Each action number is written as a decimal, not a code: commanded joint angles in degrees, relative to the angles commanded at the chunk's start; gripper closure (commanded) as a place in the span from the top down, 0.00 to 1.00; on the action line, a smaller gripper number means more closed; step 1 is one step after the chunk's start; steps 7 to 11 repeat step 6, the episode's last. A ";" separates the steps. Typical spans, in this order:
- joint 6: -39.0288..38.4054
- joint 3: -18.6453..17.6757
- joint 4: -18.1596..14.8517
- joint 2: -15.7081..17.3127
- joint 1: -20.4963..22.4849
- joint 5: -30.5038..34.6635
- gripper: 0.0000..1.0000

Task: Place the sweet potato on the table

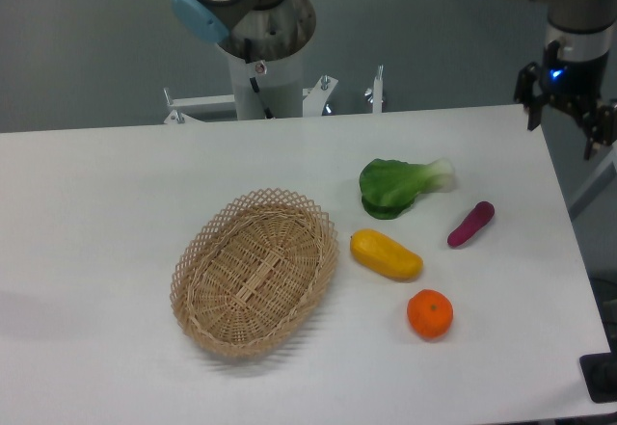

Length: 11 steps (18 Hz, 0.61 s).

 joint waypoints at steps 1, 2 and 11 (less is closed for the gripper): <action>0.45 -0.36 0.00 0.09 0.36 -0.35 1.00; 0.54 -0.45 0.09 0.09 0.36 -0.44 1.00; 0.45 -0.89 0.09 0.26 0.27 -0.44 1.00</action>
